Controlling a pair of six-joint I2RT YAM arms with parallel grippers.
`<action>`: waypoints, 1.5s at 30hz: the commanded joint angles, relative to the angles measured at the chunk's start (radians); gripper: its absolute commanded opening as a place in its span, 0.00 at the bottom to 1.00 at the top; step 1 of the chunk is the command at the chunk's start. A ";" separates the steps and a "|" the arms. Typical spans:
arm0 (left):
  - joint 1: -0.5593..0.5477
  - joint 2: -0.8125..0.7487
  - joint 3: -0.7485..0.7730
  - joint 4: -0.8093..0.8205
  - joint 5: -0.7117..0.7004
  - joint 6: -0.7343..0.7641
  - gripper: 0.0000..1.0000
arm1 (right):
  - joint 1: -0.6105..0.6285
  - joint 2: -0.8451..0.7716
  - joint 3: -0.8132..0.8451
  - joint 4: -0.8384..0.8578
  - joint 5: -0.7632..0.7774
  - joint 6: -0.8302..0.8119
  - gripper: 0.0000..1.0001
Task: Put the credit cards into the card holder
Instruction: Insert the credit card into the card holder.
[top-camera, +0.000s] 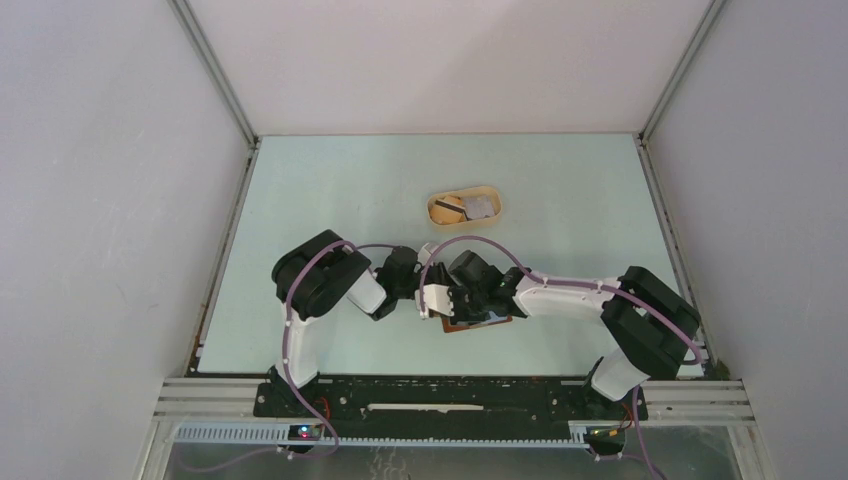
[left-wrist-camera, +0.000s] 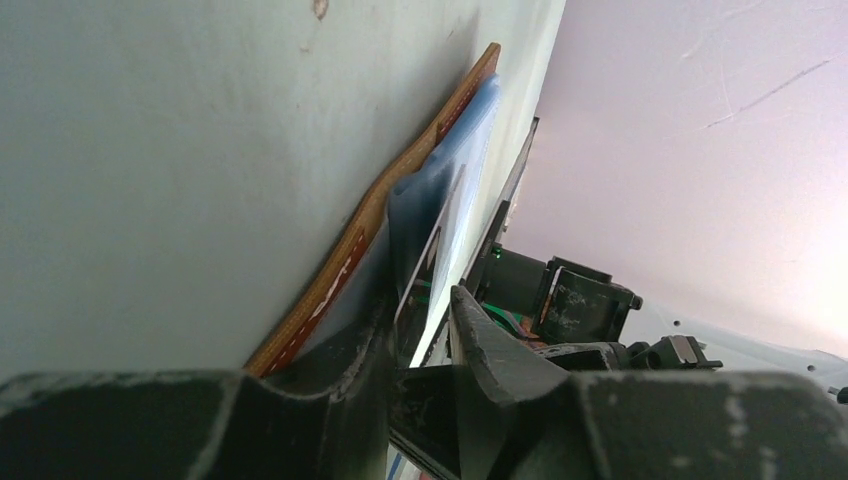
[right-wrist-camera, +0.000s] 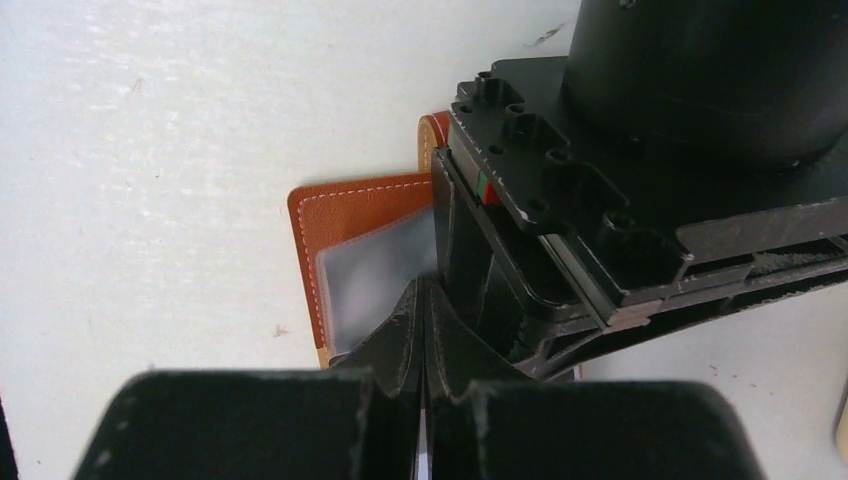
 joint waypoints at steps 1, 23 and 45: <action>-0.002 0.038 0.011 -0.070 -0.008 0.022 0.32 | 0.005 -0.021 -0.026 0.042 0.076 -0.022 0.02; 0.000 0.039 0.011 -0.097 -0.019 0.031 0.41 | -0.106 -0.105 -0.080 0.038 0.124 0.012 0.00; 0.004 -0.064 0.006 -0.117 -0.066 0.101 0.38 | -0.565 -0.305 0.008 -0.222 -0.517 0.238 0.41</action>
